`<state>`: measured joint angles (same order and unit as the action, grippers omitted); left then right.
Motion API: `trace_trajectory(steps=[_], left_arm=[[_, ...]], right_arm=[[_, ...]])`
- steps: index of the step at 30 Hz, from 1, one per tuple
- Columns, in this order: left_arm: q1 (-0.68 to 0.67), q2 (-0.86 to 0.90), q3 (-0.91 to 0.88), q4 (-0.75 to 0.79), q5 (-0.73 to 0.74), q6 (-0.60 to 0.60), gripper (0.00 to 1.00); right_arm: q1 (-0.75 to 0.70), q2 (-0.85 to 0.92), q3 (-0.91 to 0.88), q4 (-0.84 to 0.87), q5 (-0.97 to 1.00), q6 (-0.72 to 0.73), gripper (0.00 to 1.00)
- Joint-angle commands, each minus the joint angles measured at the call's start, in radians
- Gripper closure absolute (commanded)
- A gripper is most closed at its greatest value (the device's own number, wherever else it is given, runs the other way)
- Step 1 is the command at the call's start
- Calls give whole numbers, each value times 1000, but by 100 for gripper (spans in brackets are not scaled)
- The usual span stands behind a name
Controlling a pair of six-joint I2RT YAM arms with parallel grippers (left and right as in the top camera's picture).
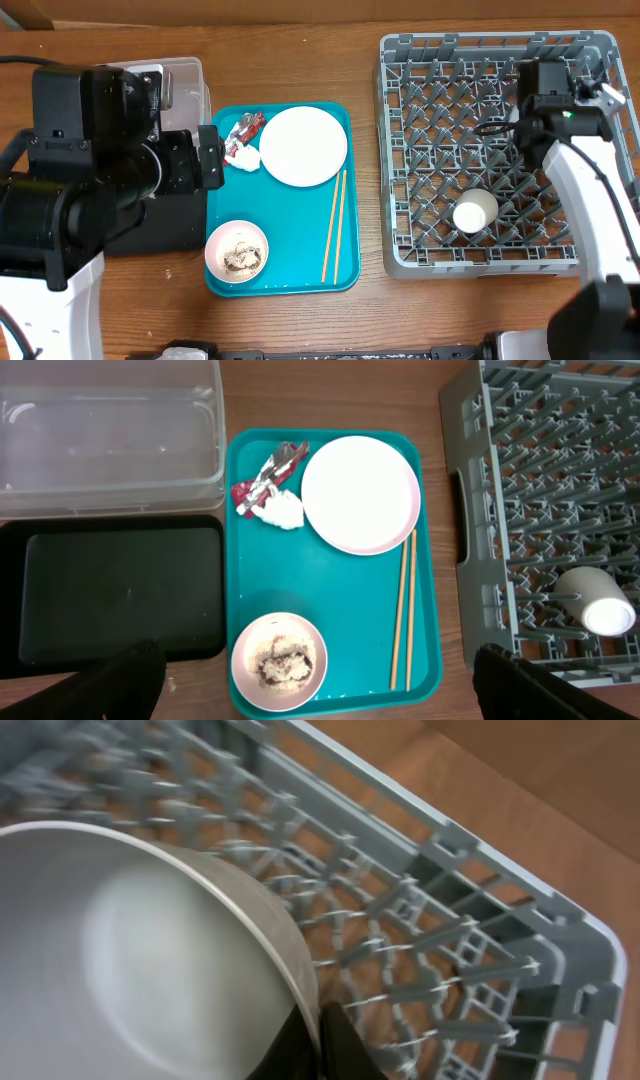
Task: Sort waste into correct bins and load items into the dishwasher
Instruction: 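Carry the white bowl into the rack's back area with the right gripper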
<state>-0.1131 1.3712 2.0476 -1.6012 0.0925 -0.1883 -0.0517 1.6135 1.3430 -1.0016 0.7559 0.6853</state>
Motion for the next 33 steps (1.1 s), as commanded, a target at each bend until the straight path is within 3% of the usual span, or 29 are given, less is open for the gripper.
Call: trace_trajectory(steps=[1,8,16,33], left_arm=[[2,9,8,1,-7,-18,0],[2,12,8,1,-7,-18,0],[2,13,8,1,-7,-18,0],[2,14,8,1,-7,-18,0]], right_arm=[[-35,51,-7,27,90,22,96],[-46,171,-7,36,249,21,96],[-18,195,-6,28,252,18,96],[293,195,-6,54,306,-31,96]])
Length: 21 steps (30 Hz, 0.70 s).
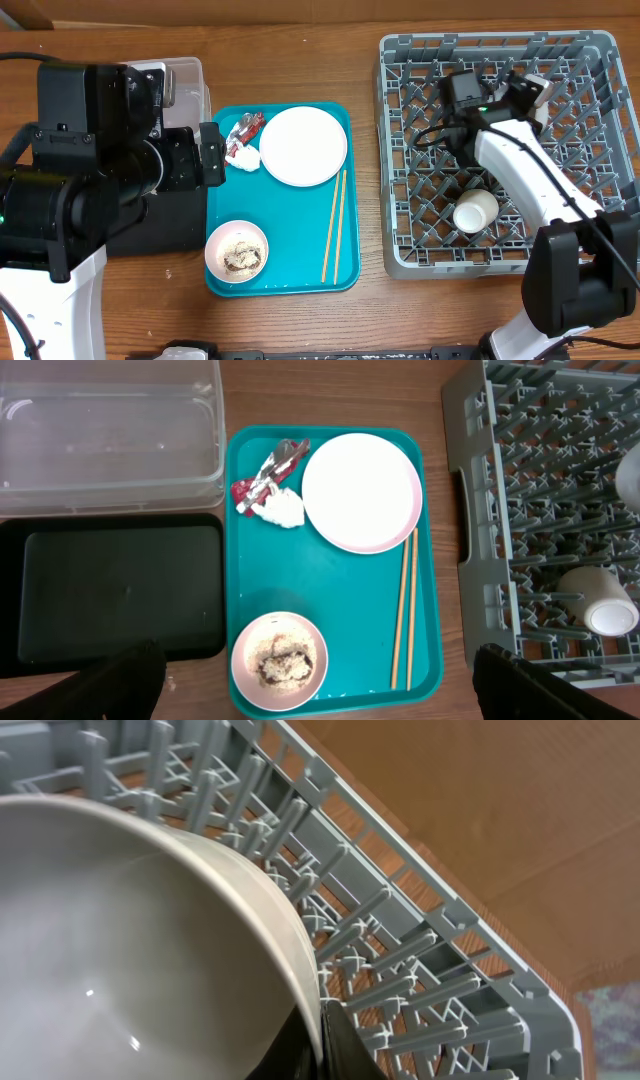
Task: Sort waste into correct bins and load items into the dishwasher
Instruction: 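Carry the white bowl into the rack's back area with the right gripper, then lower the bowl onto the rack pegs and open the right gripper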
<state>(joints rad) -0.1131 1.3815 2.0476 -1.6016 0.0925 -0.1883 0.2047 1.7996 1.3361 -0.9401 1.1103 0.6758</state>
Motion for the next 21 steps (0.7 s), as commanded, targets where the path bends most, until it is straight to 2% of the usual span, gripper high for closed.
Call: trace_trajectory(steps=[1,13,15,18,21], left_arm=[[2,4,8,2,-7,-18,0],[2,4,8,2,-7,-18,0],[2,4,8,2,-7,-18,0],[2,4,8,2,-7,-18,0],[2,4,8,2,-7,-18,0]], right_arm=[[45,9,1,-10,-49,-21,96],[135,9,1,-39,-53,-21,96],[137,9,1,-48,19,-21,96],[110,9,1,-26,233,-21,96],[57,9,1,9,276,-21,96]])
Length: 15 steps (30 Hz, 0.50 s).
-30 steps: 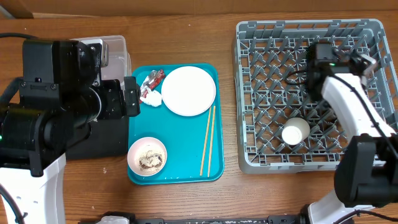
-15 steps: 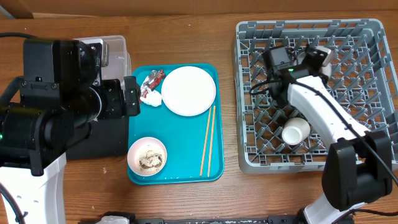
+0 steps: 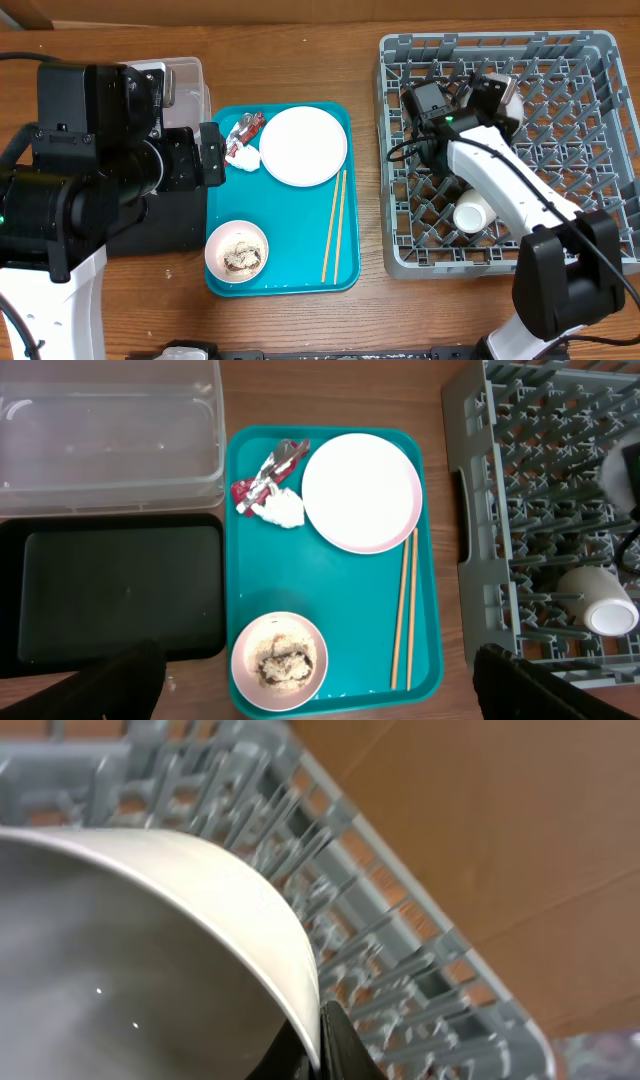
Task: Sort waste into correct bins and load items into the dishwasher
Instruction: 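Lower the bowl onto the rack pegs and open the right gripper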
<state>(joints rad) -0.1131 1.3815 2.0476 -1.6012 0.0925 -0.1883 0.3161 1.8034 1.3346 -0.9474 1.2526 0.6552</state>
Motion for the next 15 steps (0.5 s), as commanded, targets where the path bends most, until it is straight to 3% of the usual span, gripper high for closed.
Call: trace_trajectory(steps=[1,9,15], left_arm=[[2,4,8,1,-7,-18,0],[2,4,8,1,-7,-18,0],[2,4,8,1,-7,-18,0]], right_arm=[[-79,5,2,20,124,-1,96],[-298,5,2,9,-109,-1,96],[-344,5,1,-8,-236,-1,96]])
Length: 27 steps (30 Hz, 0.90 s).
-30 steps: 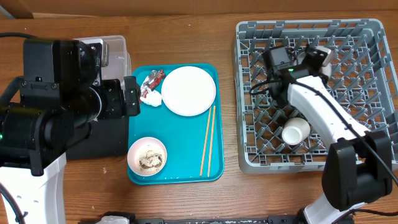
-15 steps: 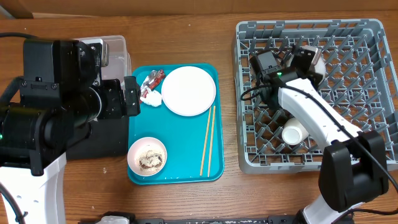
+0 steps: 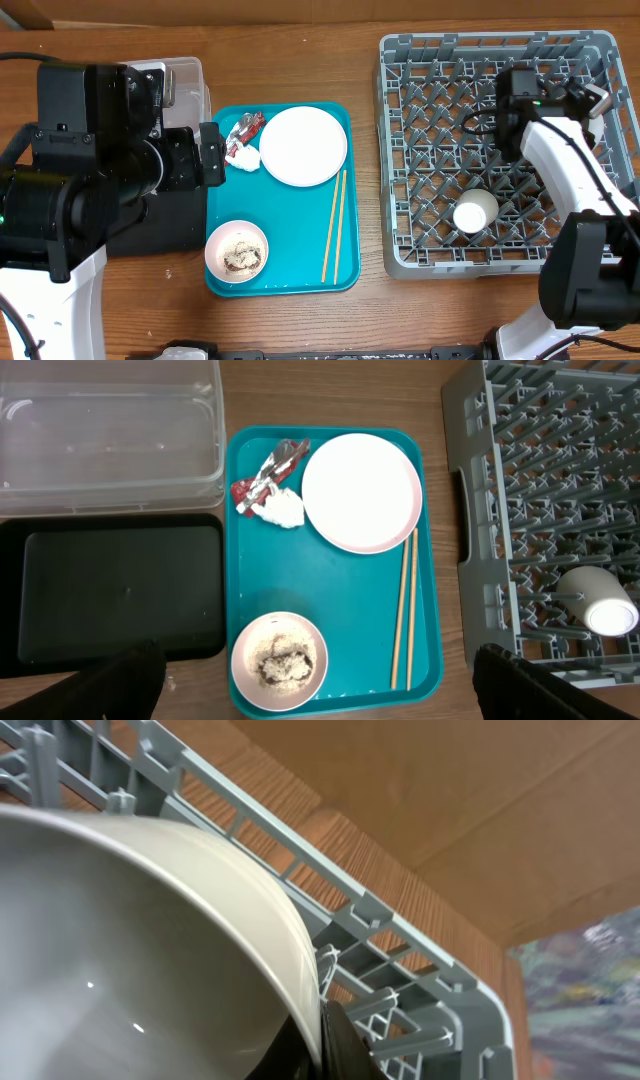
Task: Sort waste into correct bins and load items into the dishwasher
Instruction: 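Lower the bowl onto the rack pegs and open the right gripper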
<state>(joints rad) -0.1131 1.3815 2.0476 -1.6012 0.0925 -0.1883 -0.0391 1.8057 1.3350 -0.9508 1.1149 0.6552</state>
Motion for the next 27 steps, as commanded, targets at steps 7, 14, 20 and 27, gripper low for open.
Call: trace_trajectory(steps=[7,14,20,27], left_arm=[[2,4,8,1,-7,-18,0],[2,4,8,1,-7,-18,0],[2,4,8,1,-7,-18,0],[2,4,8,1,-7,-18,0]], right_arm=[[107,3,-1,-11,-96,0,96],[183,4,-4,-31,-87,0,96],[206,4,-24,-43,-103,11,96],[264,4,-55,-39,-97,26,96]])
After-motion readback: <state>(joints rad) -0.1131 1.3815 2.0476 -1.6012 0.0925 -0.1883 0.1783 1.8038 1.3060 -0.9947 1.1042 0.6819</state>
